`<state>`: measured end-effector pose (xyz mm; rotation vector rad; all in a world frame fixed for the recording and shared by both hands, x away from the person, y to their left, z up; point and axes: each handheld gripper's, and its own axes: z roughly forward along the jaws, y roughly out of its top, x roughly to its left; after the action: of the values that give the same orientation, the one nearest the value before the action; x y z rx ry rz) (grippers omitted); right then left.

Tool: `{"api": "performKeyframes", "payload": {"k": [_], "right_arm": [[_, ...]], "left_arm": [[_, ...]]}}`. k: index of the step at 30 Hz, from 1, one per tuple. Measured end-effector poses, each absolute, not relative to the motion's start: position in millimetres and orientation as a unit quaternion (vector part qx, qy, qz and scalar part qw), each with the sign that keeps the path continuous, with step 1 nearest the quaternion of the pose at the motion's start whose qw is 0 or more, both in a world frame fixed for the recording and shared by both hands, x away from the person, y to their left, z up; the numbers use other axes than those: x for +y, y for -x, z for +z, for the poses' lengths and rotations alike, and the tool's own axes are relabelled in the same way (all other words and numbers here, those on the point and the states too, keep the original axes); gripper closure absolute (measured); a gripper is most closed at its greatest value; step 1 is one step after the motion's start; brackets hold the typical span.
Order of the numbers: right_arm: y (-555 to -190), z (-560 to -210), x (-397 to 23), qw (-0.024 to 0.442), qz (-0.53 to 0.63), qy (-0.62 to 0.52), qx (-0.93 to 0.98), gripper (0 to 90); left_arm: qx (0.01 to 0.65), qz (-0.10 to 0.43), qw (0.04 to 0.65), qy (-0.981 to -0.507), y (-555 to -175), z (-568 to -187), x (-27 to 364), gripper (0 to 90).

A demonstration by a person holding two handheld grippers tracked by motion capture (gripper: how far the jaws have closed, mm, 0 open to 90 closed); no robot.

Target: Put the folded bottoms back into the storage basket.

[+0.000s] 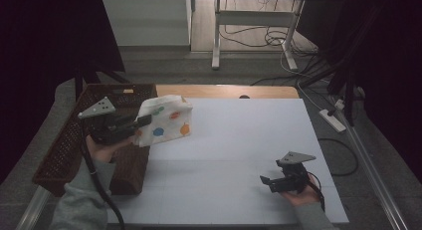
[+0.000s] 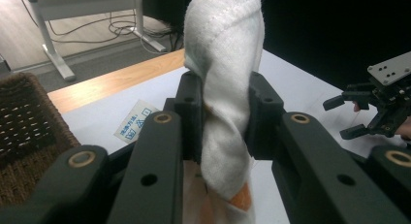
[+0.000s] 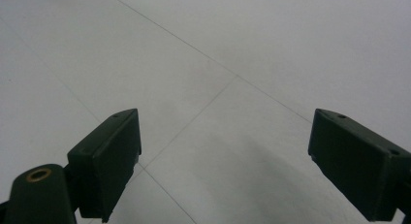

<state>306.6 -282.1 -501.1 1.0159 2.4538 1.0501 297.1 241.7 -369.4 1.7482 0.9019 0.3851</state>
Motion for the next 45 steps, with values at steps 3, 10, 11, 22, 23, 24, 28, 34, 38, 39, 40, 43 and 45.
{"api": "performKeyframes", "payload": {"k": [3, 10, 11, 22, 23, 24, 28, 34, 38, 39, 40, 43, 45], "right_arm": [[-306.7, -501.1, -282.1, 0.142, 0.364, -0.352, 0.851, 11.8], [-306.5, -501.2, -281.8, 0.142, 0.363, -0.353, 0.850, 11.8], [-306.4, -501.3, -281.6, 0.145, 0.363, -0.354, 0.850, 11.8], [-306.4, -501.5, -281.5, 0.145, 0.362, -0.354, 0.850, 11.9], [-306.4, -501.6, -281.5, 0.145, 0.362, -0.355, 0.850, 11.9], [-306.4, -501.7, -281.4, 0.145, 0.363, -0.355, 0.849, 11.9], [-306.5, -501.6, -281.5, 0.146, 0.362, -0.354, 0.850, 11.9], [-306.5, -501.8, -281.3, 0.145, 0.363, -0.354, 0.850, 12.0], [-306.5, -501.9, -281.2, 0.145, 0.362, -0.354, 0.850, 12.0], [-306.5, -501.9, -281.2, 0.145, 0.362, -0.354, 0.850, 12.1], [-306.5, -501.9, -281.1, 0.145, 0.362, -0.354, 0.850, 12.1], [-306.6, -501.9, -281.2, 0.145, 0.362, -0.354, 0.850, 12.1], [-306.6, -501.9, -281.1, 0.146, 0.362, -0.354, 0.850, 12.1]], "left_arm": [[0.381, 0.163, 0.537, -0.734, -296.5, -370.2, 244.0, 70.9], [0.387, 0.166, 0.538, -0.730, -294.5, -370.7, 250.8, 70.9], [0.388, 0.167, 0.538, -0.729, -294.1, -370.6, 252.0, 70.9], [0.398, 0.174, 0.539, -0.722, -289.9, -371.4, 263.9, 70.8], [0.399, 0.174, 0.540, -0.721, -289.5, -371.4, 265.0, 70.8], [0.400, 0.175, 0.540, -0.720, -289.1, -371.4, 266.1, 70.8], [0.403, 0.178, 0.541, -0.716, -287.7, -371.3, 270.9, 70.8], [0.408, 0.181, 0.541, -0.713, -285.5, -372.1, 276.6, 70.9], [0.413, 0.183, 0.541, -0.710, -284.8, -372.9, 281.0, 70.9], [0.414, 0.183, 0.541, -0.709, -284.6, -373.1, 282.2, 70.9], [0.415, 0.184, 0.541, -0.708, -284.3, -373.3, 283.5, 70.9], [0.418, 0.185, 0.541, -0.705, -283.4, -373.8, 286.5, 70.9], [0.420, 0.187, 0.541, -0.705, -282.7, -373.9, 288.6, 70.9]]}}
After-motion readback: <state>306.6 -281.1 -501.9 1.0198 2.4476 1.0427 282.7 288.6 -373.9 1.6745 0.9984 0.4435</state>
